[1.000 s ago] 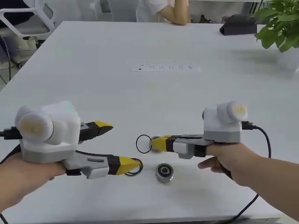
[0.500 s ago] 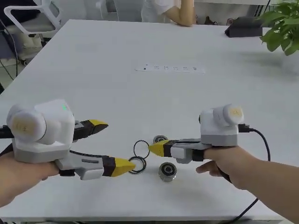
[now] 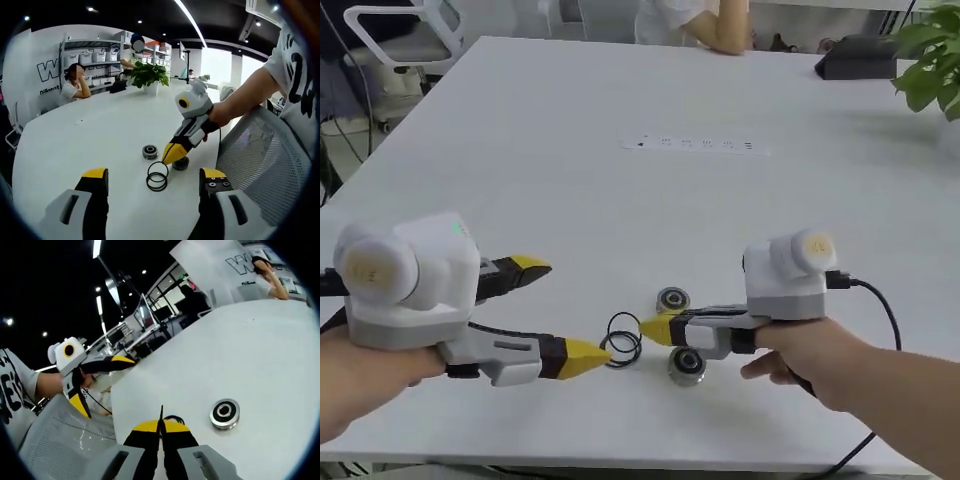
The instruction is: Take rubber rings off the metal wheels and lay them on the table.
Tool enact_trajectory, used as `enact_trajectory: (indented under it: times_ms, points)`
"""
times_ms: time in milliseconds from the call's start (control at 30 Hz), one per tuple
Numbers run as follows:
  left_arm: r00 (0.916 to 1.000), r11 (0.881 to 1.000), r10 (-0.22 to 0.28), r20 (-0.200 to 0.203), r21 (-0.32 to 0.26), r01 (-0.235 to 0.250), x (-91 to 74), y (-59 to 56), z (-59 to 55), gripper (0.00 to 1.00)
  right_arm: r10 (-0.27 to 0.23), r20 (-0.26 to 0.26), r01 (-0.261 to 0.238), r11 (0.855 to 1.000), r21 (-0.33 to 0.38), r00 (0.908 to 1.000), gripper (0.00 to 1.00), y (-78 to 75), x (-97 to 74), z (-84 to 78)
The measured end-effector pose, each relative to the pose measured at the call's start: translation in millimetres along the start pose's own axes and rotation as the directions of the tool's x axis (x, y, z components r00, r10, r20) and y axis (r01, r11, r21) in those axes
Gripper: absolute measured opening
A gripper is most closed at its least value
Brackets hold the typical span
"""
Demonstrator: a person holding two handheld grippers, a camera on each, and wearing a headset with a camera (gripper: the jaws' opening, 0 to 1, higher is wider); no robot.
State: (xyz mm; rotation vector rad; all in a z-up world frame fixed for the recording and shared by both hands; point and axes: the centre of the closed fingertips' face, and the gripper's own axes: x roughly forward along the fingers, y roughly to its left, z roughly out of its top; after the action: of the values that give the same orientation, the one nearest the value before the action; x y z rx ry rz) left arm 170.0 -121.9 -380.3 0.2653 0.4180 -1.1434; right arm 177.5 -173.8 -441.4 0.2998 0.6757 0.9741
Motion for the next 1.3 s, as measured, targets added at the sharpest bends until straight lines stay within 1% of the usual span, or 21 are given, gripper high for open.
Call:
enact_trajectory:
  times_ms: [433, 567, 900, 1167, 1300]
  points:
    - [1.0, 1.0, 0.006, -0.007, -0.006, -0.006, -1.3, 2.1, -4.4, 0.71, 0.0, -0.027, 0.0, 1.0, 0.004, 0.9996, 0.0, -1.9, 5.8, -7.2]
    - [0.9999, 1.0, 0.006, -0.012, -0.009, -0.006, -1.1, 2.3, -6.7, 0.71, -0.005, -0.037, 0.005, 1.0, 0.001, 0.9993, 0.0, -4.7, 6.3, -9.9]
    - [0.9998, 1.0, 0.0, -0.022, -0.013, 0.0, 1.1, -0.4, -9.7, 0.71, -0.015, -0.038, 0.016, 1.0, 0.012, 0.9992, 0.0, -9.4, 5.9, -11.0]
    - [0.9996, 1.0, 0.003, -0.027, -0.014, -0.003, 0.9, 1.0, -11.0, 0.71, -0.037, -0.051, 0.037, 0.999, -0.005, 0.998, 0.0, -13.9, 5.8, -12.8]
    - [0.9996, 1.0, 0.004, -0.029, -0.015, -0.004, 1.1, 1.7, -12.2, 0.71, -0.05, -0.064, 0.049, 0.999, -0.016, 0.9967, 0.04, -15.7, 5.5, -15.1]
